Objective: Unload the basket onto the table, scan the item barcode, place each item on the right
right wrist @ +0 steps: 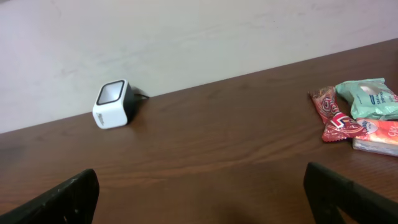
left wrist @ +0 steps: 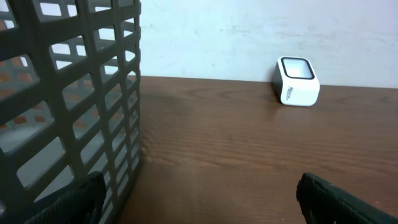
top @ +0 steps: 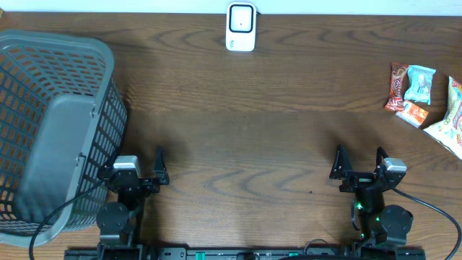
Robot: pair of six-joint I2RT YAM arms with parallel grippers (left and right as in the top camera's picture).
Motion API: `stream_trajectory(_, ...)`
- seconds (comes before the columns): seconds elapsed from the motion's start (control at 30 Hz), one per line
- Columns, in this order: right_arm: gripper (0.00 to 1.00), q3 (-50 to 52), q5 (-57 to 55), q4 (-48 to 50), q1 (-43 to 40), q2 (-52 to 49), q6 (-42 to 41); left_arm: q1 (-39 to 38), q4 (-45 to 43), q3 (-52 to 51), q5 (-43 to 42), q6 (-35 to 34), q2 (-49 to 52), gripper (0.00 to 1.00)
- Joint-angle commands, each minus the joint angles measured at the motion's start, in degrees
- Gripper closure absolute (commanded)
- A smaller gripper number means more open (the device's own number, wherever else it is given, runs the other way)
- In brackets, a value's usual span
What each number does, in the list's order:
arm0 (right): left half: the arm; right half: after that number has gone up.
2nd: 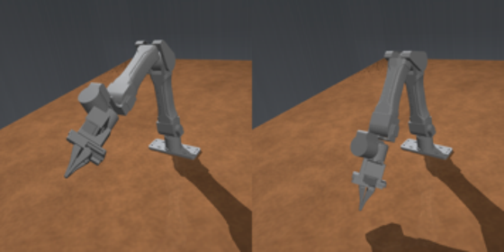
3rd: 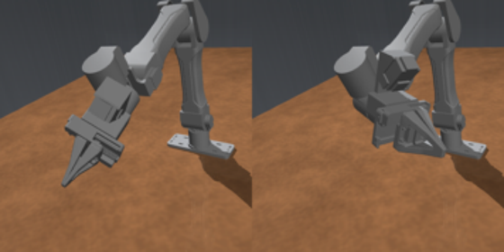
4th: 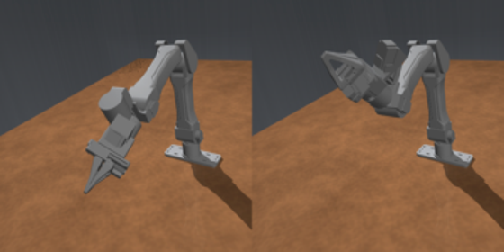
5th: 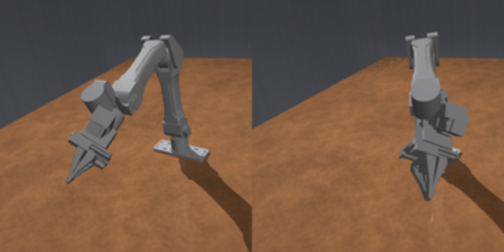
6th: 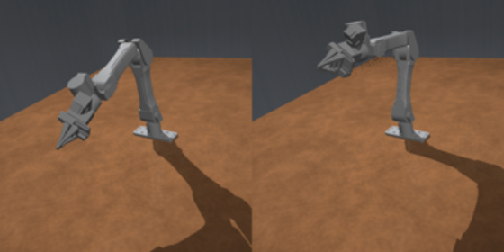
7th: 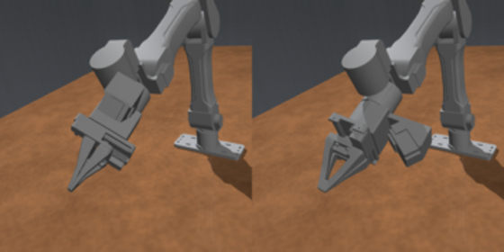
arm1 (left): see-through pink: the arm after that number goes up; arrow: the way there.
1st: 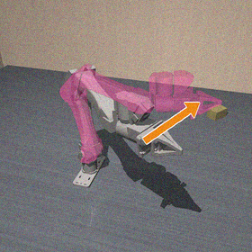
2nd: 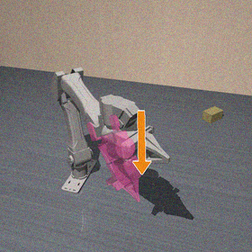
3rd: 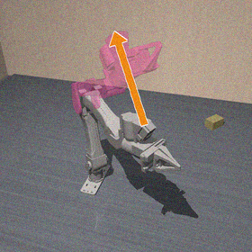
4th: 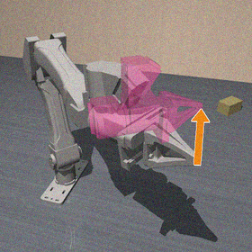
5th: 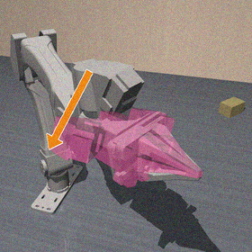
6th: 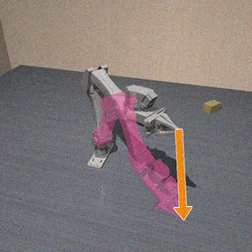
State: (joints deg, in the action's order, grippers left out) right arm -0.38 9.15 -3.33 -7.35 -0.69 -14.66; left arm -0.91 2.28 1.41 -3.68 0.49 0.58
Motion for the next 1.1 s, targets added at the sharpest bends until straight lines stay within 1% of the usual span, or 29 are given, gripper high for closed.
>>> stream_trajectory(0.0, 0.01, 0.07, -0.50, -0.28, 0.28, 0.37, 0.11, 0.20, 1.75, -1.18, -0.11, -0.17, -0.48, 0.02)
stream_trajectory(0.07, 0.01, 0.07, -0.50, -0.28, 0.28, 0.37, 0.13, 0.20, 1.60, -1.18, -0.13, -1.55, -0.48, 0.02)
stream_trajectory(0.6, 0.01, 0.07, -0.52, -0.28, 0.28, 0.37, 0.15, 0.31, 1.49, -1.18, -0.13, -1.60, -0.48, 0.02)
stream_trajectory(0.73, 0.01, 0.07, -2.38, -0.37, 0.28, 0.37, 1.31, 0.31, 1.49, -1.18, -0.13, -1.60, -0.48, 0.02)
stream_trajectory(0.83, 0.01, 0.07, -2.38, -0.37, 0.28, 0.35, 5.14, 0.31, 1.49, -1.18, -0.13, -1.60, -0.48, 0.02)
stream_trajectory(0.93, 0.01, 0.07, -2.38, -0.37, 0.28, 0.35, 12.92, 0.31, 1.49, -1.18, -0.13, -1.60, -0.48, 0.02)
stream_trajectory(1.0, 0.01, 0.07, -2.38, -0.37, 0.28, 0.35, 15.87, 0.31, 1.49, -1.18, -0.13, -1.60, -0.48, 0.02)
stream_trajectory(1.07, 0.01, 0.07, -2.36, -0.37, 0.28, 0.35, 15.82, 0.31, 1.49, -1.18, -0.13, -1.60, -0.48, 0.02)
